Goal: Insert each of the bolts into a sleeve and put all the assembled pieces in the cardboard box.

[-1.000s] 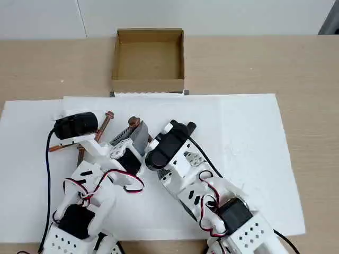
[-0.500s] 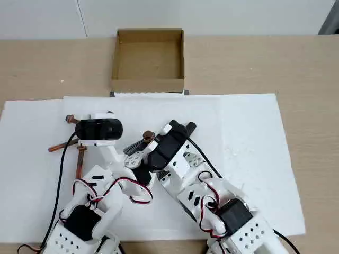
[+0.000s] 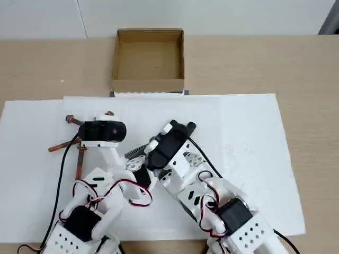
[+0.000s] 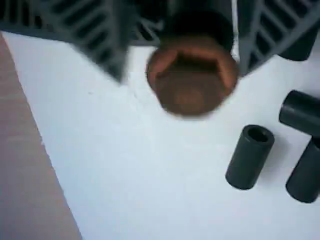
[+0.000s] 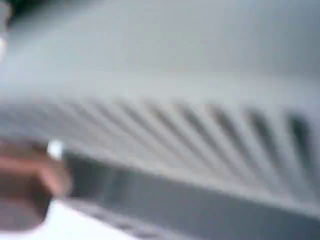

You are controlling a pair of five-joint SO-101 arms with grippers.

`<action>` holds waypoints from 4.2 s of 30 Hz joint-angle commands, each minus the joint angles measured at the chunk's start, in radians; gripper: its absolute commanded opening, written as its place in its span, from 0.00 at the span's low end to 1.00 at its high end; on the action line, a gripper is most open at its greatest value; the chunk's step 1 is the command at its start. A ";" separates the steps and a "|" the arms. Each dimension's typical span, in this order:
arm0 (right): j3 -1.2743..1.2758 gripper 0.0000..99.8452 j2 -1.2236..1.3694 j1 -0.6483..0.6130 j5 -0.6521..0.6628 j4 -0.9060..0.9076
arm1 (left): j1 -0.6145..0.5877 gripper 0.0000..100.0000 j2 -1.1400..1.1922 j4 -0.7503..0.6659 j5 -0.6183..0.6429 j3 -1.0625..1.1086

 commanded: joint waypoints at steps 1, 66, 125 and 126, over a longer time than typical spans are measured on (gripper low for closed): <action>-0.066 0.00 -0.016 0.001 0.011 -0.024 | 0.002 0.18 -0.012 0.000 -0.020 -0.013; -1.481 0.00 1.555 0.334 -0.086 -0.329 | -0.502 0.00 -0.014 -0.003 -0.560 0.285; -1.735 0.08 1.452 0.360 -0.292 0.687 | -0.500 0.00 -0.014 -0.005 -0.559 0.289; -1.735 0.08 1.452 0.360 -0.321 0.723 | -0.500 0.00 -0.014 -0.005 -0.559 0.289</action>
